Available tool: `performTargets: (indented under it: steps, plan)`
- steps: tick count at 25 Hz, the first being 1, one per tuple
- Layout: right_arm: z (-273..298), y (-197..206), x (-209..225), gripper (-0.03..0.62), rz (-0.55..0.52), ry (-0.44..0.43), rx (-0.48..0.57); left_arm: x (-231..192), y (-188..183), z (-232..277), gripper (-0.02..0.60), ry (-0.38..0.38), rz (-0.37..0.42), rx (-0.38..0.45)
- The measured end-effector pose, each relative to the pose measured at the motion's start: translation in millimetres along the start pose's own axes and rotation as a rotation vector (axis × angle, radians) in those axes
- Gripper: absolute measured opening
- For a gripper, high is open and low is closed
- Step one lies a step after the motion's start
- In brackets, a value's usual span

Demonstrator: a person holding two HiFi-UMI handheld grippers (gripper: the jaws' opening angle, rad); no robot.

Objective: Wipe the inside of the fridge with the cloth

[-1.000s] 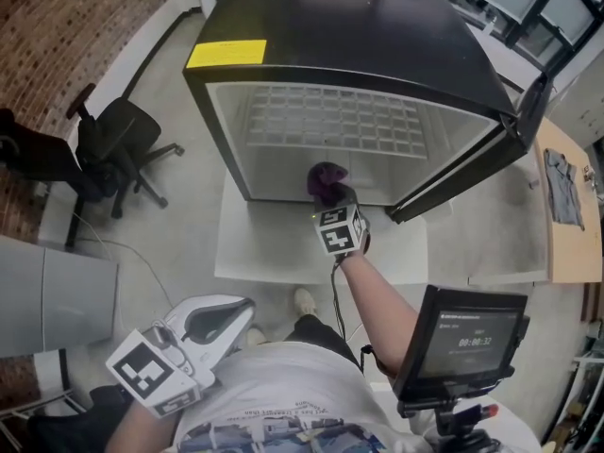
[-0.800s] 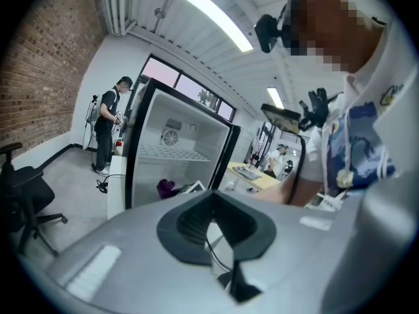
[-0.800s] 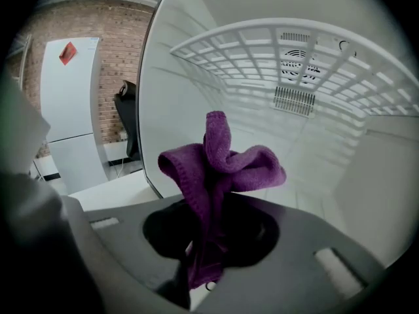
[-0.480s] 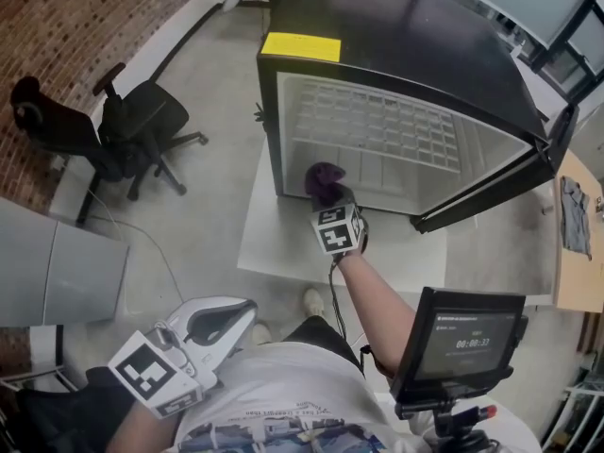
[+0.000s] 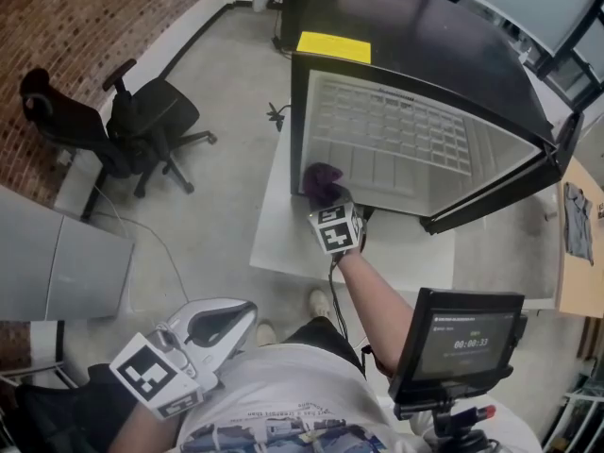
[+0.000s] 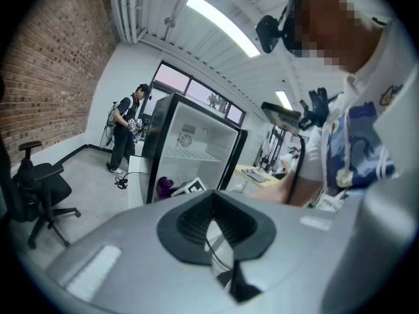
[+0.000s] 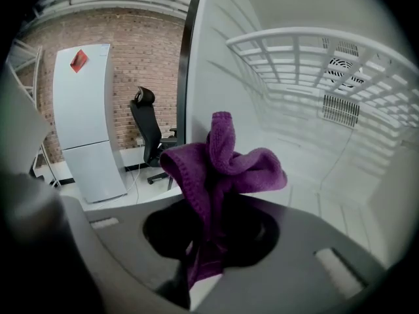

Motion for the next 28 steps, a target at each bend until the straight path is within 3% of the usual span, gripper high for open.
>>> performTargets:
  steps: [6,12,21,28]
  plan:
    - [-19.4,-6.8,-5.6,0.081,0.032,-0.052,0.031,2.4,0.4,-5.3,0.008,0.041,0.005,0.006]
    - [-87.9,-8.7,4.1,0.081,0.031,-0.036,0.075,8.2,7.5,-8.3,0.008,0.14,0.027,0.006]
    - [-243.1,18.2,65.8,0.081,0.094,0.142,0.116,24.9,34.2,23.2,0.008,0.352,0.087,-0.022]
    - [-315.9,55.5,120.6,0.081,0.182,0.18,0.181,61.5,29.3,71.8,0.008,0.364,0.139,-0.051]
Point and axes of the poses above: the fingertips, and each gripper's own axes: z forward along the fingers, x to its right, y out of its underside, the point moved 10 cm from there along -z, backward along the fingers, and after that the axes turned 13 degrees about y, right-handed, at the moved point
